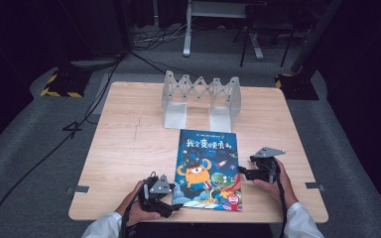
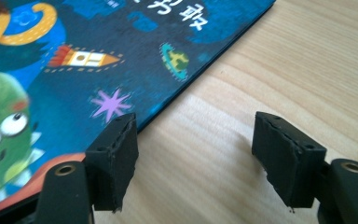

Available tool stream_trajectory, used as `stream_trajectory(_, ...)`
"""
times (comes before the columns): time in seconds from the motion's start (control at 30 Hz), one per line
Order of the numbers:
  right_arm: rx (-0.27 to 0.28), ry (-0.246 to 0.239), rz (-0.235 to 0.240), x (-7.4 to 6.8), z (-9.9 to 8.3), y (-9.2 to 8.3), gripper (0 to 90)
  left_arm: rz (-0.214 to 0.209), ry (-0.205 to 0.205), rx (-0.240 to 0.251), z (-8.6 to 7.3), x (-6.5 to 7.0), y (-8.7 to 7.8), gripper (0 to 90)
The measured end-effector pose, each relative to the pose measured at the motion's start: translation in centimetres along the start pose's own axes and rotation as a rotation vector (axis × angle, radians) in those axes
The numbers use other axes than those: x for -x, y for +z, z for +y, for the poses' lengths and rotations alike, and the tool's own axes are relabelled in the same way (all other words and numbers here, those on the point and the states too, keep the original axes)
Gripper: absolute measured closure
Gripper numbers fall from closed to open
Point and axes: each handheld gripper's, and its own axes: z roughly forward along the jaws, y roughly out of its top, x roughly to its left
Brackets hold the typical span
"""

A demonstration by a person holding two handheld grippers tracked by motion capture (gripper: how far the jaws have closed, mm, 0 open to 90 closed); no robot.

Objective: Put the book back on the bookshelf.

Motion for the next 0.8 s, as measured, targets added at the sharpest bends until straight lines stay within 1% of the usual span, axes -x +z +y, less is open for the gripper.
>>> stream_trajectory(0.07,-0.009,-0.007,0.02,0.1,-0.2,-0.2,28.9,0.01,0.012,-0.002,0.2,0.1,0.2,27.6)
stream_trajectory(0.17,-0.018,-0.019,0.027,0.1,-0.3,-0.5,28.9,0.015,0.017,-0.009,0.4,0.2,0.4,25.2)
stream_trajectory(0.2,-0.019,-0.02,0.028,0.1,-0.4,-0.6,28.9,0.016,0.027,-0.01,0.4,0.3,0.5,25.1)
stream_trajectory(0.23,-0.018,-0.027,0.037,0.1,-0.5,-0.7,29.8,0.018,0.028,-0.01,0.4,0.3,0.5,25.0)
stream_trajectory(0.27,-0.017,-0.038,0.046,0.0,-0.6,-0.8,32.8,0.023,0.035,-0.015,0.4,0.3,0.5,24.9)
stream_trajectory(0.3,-0.015,-0.045,0.056,0.0,-0.7,-1.0,34.4,0.026,0.055,-0.018,0.4,0.4,0.5,24.7)
stream_trajectory(0.33,-0.021,-0.051,0.059,-0.2,-0.8,-1.2,34.4,0.035,0.067,-0.027,0.4,0.5,0.5,24.2)
stream_trajectory(0.4,-0.03,-0.066,0.063,-0.4,-1.0,-1.5,35.6,0.036,0.064,-0.024,0.3,0.4,0.5,23.9)
stream_trajectory(0.47,-0.039,-0.08,0.054,-0.7,-1.2,-1.9,35.3,0.039,0.063,-0.021,0.2,0.4,0.4,23.6)
stream_trajectory(0.5,-0.045,-0.082,0.066,-0.8,-1.3,-2.1,35.2,0.044,0.06,-0.024,0.1,0.3,0.3,23.3)
stream_trajectory(0.63,-0.052,-0.088,0.089,-1.4,-1.6,-3.1,34.1,0.063,0.043,-0.033,-0.4,-0.2,-0.3,18.1)
stream_trajectory(0.7,-0.051,-0.09,0.098,-1.7,-1.8,-3.7,31.0,0.068,0.039,-0.037,-0.7,-0.4,-0.6,15.9)
stream_trajectory(0.73,-0.048,-0.082,0.095,-1.8,-1.9,-3.9,29.7,0.07,0.035,-0.036,-0.8,-0.5,-0.7,15.5)
stream_trajectory(0.8,-0.049,-0.076,0.108,-2.1,-2.2,-4.5,29.6,0.076,0.029,-0.041,-1.0,-0.6,-0.9,14.8)
